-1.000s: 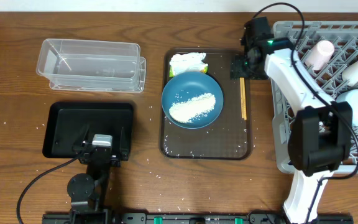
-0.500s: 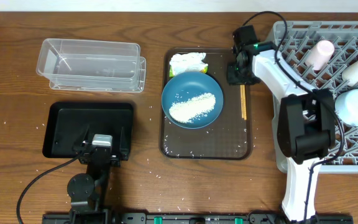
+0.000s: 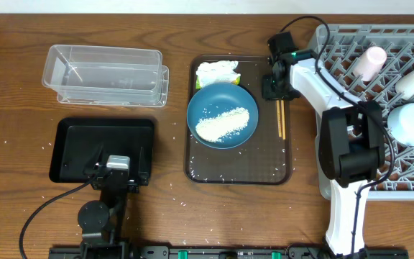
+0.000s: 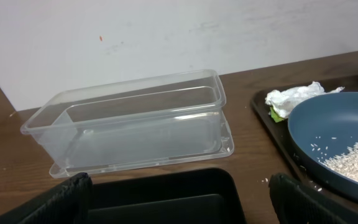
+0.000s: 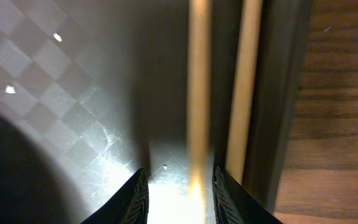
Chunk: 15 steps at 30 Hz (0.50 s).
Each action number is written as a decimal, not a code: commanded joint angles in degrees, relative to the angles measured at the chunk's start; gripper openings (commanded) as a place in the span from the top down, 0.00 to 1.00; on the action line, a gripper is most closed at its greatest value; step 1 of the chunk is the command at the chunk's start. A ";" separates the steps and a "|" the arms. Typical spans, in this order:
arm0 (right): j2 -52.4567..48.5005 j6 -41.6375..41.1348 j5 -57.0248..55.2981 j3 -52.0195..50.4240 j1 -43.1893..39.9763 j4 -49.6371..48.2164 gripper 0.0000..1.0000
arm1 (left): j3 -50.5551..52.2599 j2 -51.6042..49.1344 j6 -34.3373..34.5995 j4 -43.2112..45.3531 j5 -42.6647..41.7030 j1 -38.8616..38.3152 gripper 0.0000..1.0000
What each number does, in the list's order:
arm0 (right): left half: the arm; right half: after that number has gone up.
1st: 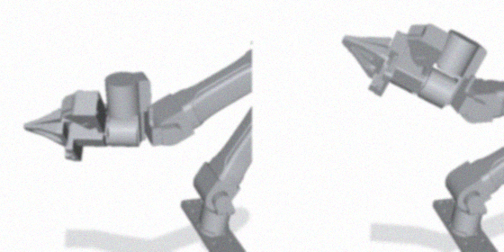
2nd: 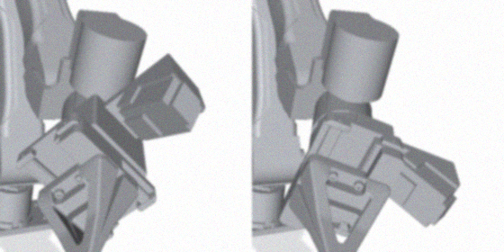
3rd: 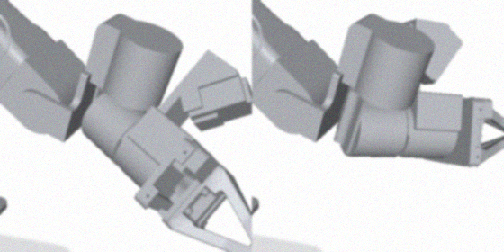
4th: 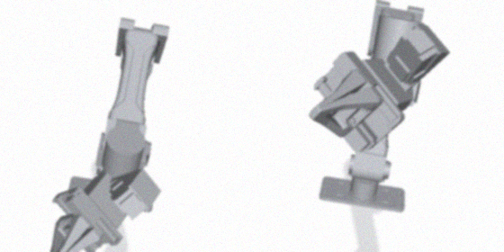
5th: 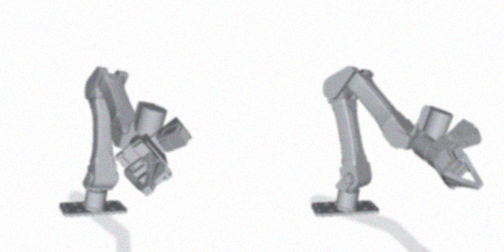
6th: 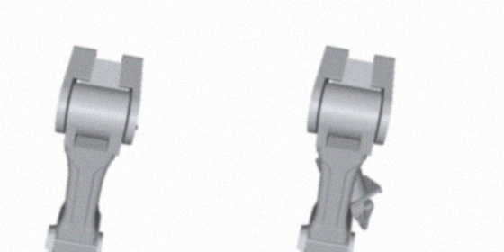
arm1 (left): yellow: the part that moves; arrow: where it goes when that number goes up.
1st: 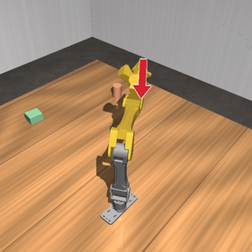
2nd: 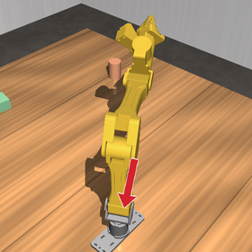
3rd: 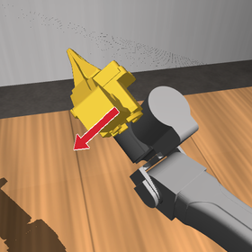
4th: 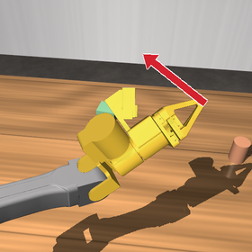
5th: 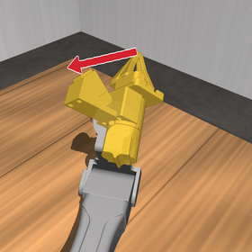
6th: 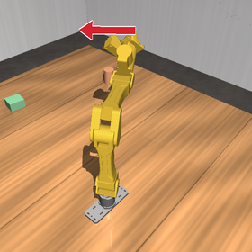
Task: Sort waste into correct bins and load items into the dishwasher rack
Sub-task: 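Move the right gripper to the tray and grasp a wooden chopstick, then carry the chopstick to the dish rack and release it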
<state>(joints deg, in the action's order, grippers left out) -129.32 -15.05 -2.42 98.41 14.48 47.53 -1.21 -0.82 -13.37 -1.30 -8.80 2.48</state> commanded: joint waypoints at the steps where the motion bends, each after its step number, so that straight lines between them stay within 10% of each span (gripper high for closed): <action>1: -1.92 -0.79 -0.79 0.42 0.61 0.24 0.68 | 0.98 0.11 -0.09 -1.88 -0.79 0.07 0.07; 15: -1.40 -1.20 1.40 6.78 0.79 6.10 0.99 | 0.98 0.11 -0.09 -1.88 -0.79 0.07 0.07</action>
<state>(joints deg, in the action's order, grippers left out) -130.15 -15.70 -1.91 101.27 14.92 52.29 -1.21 -0.82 -13.37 -1.28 -8.80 2.48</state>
